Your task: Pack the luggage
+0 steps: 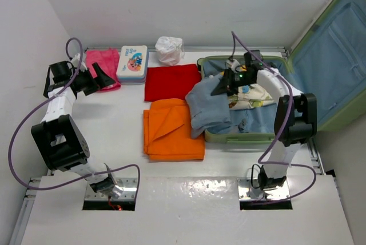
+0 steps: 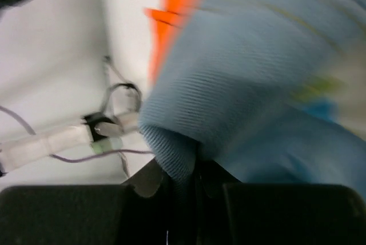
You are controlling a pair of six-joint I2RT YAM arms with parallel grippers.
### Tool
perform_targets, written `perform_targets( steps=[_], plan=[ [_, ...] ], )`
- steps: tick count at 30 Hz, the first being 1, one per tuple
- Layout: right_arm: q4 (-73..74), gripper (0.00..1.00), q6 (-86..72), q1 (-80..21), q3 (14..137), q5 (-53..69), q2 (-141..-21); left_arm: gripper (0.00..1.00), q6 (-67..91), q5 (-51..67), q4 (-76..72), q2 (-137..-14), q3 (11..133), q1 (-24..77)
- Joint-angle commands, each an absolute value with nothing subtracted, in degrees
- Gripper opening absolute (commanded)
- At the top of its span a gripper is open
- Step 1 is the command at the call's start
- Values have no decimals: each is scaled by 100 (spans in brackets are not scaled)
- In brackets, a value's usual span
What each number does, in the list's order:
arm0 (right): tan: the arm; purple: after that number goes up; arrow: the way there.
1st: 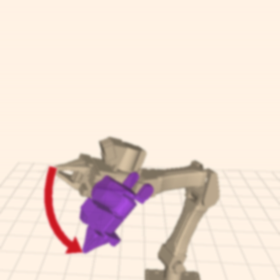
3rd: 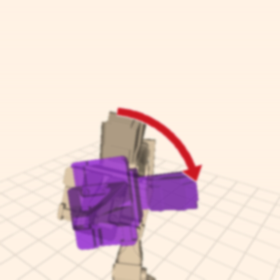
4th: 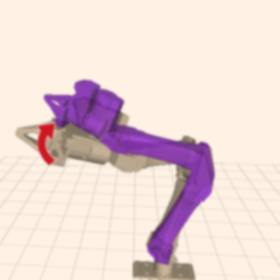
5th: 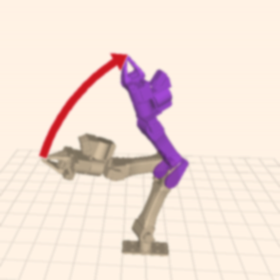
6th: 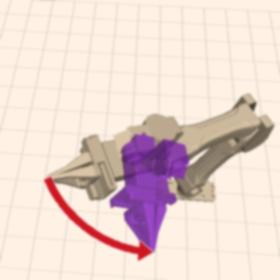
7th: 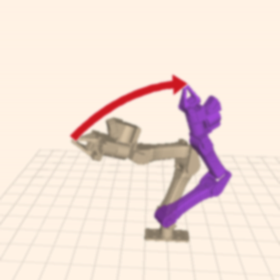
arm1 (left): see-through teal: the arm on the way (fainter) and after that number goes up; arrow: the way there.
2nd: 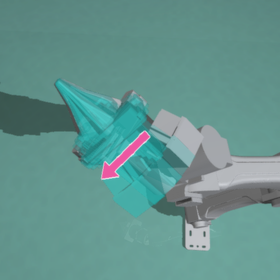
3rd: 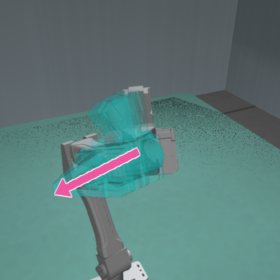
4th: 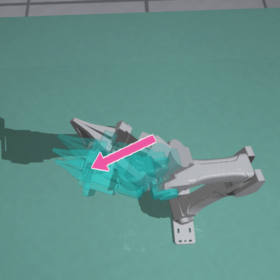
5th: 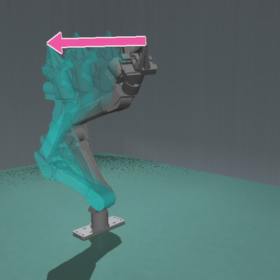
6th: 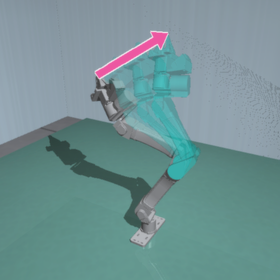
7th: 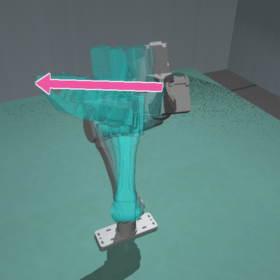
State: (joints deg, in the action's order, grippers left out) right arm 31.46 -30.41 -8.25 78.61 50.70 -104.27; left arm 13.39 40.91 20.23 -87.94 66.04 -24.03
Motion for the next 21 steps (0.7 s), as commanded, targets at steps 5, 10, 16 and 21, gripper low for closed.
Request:
perform_targets(
  steps=[5, 10, 16, 21],
  plan=[
    [5880, 0, -203, 577, 7761, 3913, -10573, 94, 1116, 4035, 1723, -8657, 6671, -2207],
    [5687, 0, 622, 1430, 7638, 2982, -10565, 94, 1169, 3981, 1539, -8710, 6557, -2013],
    [5335, 0, 1686, 1968, 7427, 2322, -10433, 94, 1169, 3911, 1485, -8815, 6504, -1898],
    [4818, 0, 2266, 2364, 7050, 1926, -10275, 94, 1222, 3858, 1433, -8868, 6504, -1776]
  ],
)
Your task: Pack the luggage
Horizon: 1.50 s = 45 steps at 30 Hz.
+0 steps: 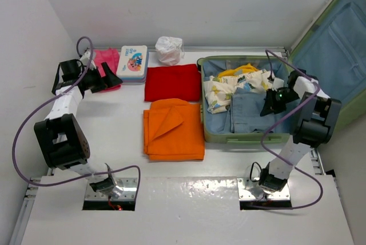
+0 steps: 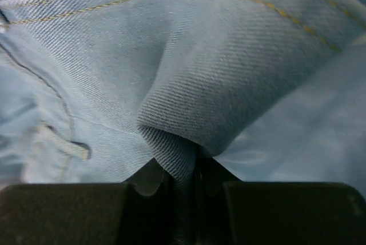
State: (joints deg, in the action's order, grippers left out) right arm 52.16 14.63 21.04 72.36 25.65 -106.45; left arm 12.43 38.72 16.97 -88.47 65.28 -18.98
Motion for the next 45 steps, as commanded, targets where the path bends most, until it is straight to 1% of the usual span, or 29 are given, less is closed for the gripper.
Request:
perform_targets(
  steps=[1, 11, 16, 19, 21, 23, 24, 25, 26, 27, 28, 29, 31, 32, 35, 38, 42, 45],
  plan=[
    [4651, 0, 2328, 2408, 6910, 1899, -10222, 94, 1222, 3858, 1433, -8868, 6504, -1775],
    [4087, 0, 3471, 2514, 7462, 2171, -10362, 94, 1222, 3647, 1380, -8921, 6504, -1494],
    [4175, 0, 4104, 2531, 7576, 2039, -10485, 94, 1222, 3595, 1380, -8974, 6504, -1441],
    [3877, 1, 4245, 2601, 7436, 1768, -10494, 94, 1222, 3454, 1327, -8974, 6390, -1389],
    [3937, 17, 4263, 2628, 7523, 1618, -10634, 94, 1222, 3271, 1327, -8921, 6390, -1389],
    [4225, 39, 4211, 2645, 7646, 1503, -10670, 94, 1274, 3156, 1327, -8859, 6319, -1389],
    [4262, 61, 4079, 2663, 7638, 1503, -10600, 96, 1274, 3086, 1327, -8720, 6267, -1328],
    [4263, 79, 3922, 2654, 7585, 1520, -10469, 96, 1274, 2963, 1327, -8667, 6188, -1327],
    [4297, 97, 3737, 2654, 7559, 1677, -10276, 100, 1274, 2910, 1327, -8553, 6100, -1327],
    [4298, 99, 3631, 2654, 7550, 1757, -10179, 100, 1274, 2909, 1327, -8491, 6047, -1275],
    [4350, 99, 3438, 2646, 7585, 1862, -9986, 100, 1335, 2831, 1327, -8438, 5986, -1274],
    [4533, 99, 3341, 2637, 7620, 2220, -9776, 100, 1336, 2830, 1327, -8385, 5924, -1274],
    [4658, 99, 2858, 2628, 7857, 2495, -9336, 100, 1389, 3040, 1450, -8201, 5652, -1274],
    [4737, 99, 2726, 2611, 8092, 2931, -9264, 100, 1389, 3093, 1581, -8139, 5547, -1196],
    [5149, 99, 2286, 2514, 8305, 3565, -8860, 100, 1266, 3286, 1765, -7832, 5037, -976],
    [5378, 99, 1987, 2216, 8315, 3918, -8561, 100, 1099, 3401, 1881, -7778, 4703, -634],
    [5467, 99, 1644, 1619, 8034, 4131, -8315, 100, 1265, 3480, 1995, -8094, 4483, -2],
    [5502, 99, 1530, 1302, 7841, 4175, -8192, 100, 1397, 3270, 1978, -8331, 4412, 263]
  ],
)
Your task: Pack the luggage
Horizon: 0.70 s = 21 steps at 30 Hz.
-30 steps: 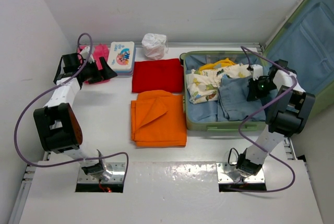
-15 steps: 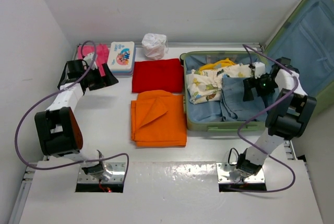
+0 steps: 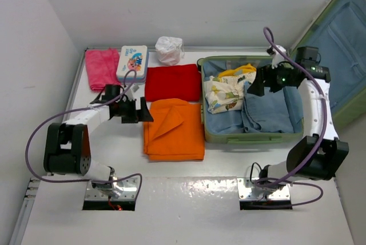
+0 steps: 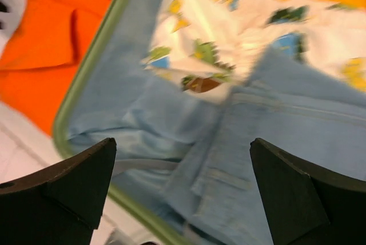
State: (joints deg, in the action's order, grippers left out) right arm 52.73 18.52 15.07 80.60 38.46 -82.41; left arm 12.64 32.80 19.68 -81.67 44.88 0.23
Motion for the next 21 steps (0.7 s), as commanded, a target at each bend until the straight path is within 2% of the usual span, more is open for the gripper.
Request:
perform_targets(
  steps=[1, 11, 12, 13, 14, 17, 18, 21],
  plan=[
    [5502, 99, 1460, 1257, 7796, 4166, -8113, 100, 1397, 3200, 1978, -8428, 4343, 264],
    [5528, 99, 1363, 1020, 7506, 4122, -7989, 100, 1977, 3357, 669, -9709, 4271, 729],
    [5520, 99, 1362, 993, 7497, 4113, -7981, 95, 2047, 3357, 564, -9860, 4341, 782],
    [5563, 97, 1362, 958, 7497, 4122, -7980, 89, 2196, 3462, 380, -10001, 4498, 782],
    [5590, 97, 1380, 932, 7514, 4131, -8007, 73, 2258, 3602, 308, -10211, 4578, 782],
    [5607, 96, 1398, 809, 7506, 4235, -8007, 47, 2329, 3604, 168, -10274, 4702, 677],
    [5625, 96, 1406, 722, 7488, 4289, -8024, 18, 2399, 3464, 167, -10274, 4702, 625],
    [5529, 96, 1240, 494, 7357, 4535, -8051, 0, 2339, 3261, 298, -10125, 4649, 282]
  ],
)
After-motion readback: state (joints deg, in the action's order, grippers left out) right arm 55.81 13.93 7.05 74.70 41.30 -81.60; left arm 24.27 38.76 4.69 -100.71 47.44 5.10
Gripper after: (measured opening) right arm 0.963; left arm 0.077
